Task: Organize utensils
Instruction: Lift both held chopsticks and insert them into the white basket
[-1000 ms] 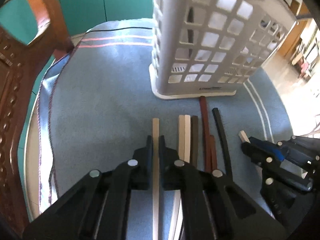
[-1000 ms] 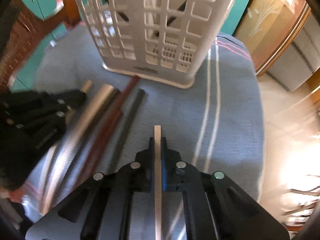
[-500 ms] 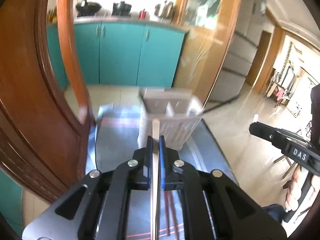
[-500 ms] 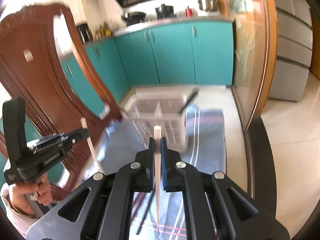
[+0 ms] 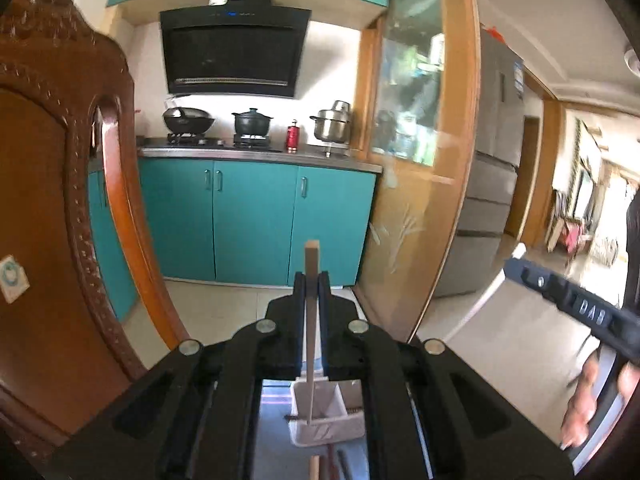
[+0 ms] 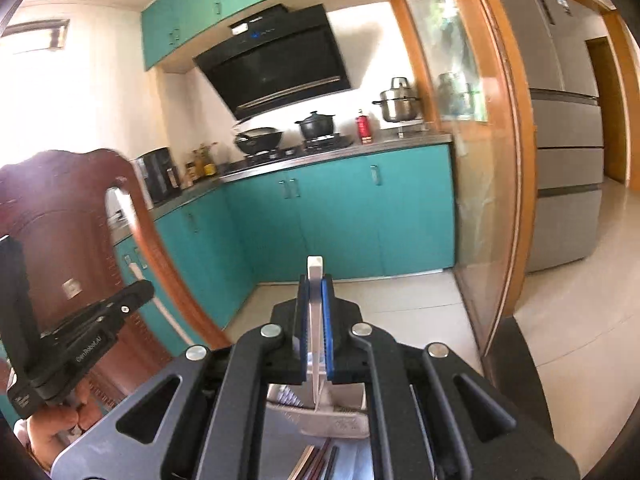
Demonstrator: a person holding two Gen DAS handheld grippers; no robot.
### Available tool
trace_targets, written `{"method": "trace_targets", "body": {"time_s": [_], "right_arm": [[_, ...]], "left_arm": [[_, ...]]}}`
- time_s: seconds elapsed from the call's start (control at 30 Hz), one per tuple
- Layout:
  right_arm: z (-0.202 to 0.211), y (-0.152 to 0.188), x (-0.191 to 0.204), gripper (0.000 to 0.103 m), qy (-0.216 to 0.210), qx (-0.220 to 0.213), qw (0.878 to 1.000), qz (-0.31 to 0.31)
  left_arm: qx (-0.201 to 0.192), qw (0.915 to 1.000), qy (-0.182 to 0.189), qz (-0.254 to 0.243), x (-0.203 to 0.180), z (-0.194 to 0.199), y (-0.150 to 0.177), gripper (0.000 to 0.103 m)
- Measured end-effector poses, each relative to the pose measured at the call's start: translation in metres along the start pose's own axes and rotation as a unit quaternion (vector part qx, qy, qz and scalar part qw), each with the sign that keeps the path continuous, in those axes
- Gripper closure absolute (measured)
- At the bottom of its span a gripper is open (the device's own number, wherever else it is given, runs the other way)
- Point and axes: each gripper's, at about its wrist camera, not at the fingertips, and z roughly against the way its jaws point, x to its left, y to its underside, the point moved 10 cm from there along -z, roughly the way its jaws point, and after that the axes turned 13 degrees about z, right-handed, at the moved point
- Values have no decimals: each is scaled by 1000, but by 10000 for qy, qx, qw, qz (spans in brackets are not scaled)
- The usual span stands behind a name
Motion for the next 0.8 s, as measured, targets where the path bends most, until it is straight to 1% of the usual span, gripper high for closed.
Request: {"method": "trace_targets", "body": {"time_s": [0.03,0.07,0.13,0.2,0.27,0.37,0.43,0.53,0.7,0.8], "right_arm": [[-4,2,-4,96,59,-3,10000,-20],[-9,7,-8,96,123,10,9999,-34],[-21,22,-14,96,239,78,9997,-32],[-31,39,-16,96,291,173,9994,-8],[-43,60,-16,96,323,336,9989,32],[-57,85,-15,96,273,472,9985,-32],[-63,99,-15,96,252,545,9982,-49],[-65,113,-13,96,282,580,9979,-2],[-59,126,-10,96,346,604,9976,50],[-54,132,-10,96,446,654,9968,91]], "left_arm": [[-25,9999,97,130,0,-6,1,96],[-34,9998,95,175,2,-13,4,96],[-57,9998,-111,122,9,-30,16,96],[-41,9996,-280,41,17,-39,29,96],[127,9992,-377,66,28,-53,48,96],[379,9981,-385,300,45,-65,74,96],[485,9973,-393,386,54,-68,90,96],[582,9963,-391,488,63,-73,105,95],[663,9954,-407,555,70,-72,117,95],[619,9957,-423,537,71,-66,119,95]]}}
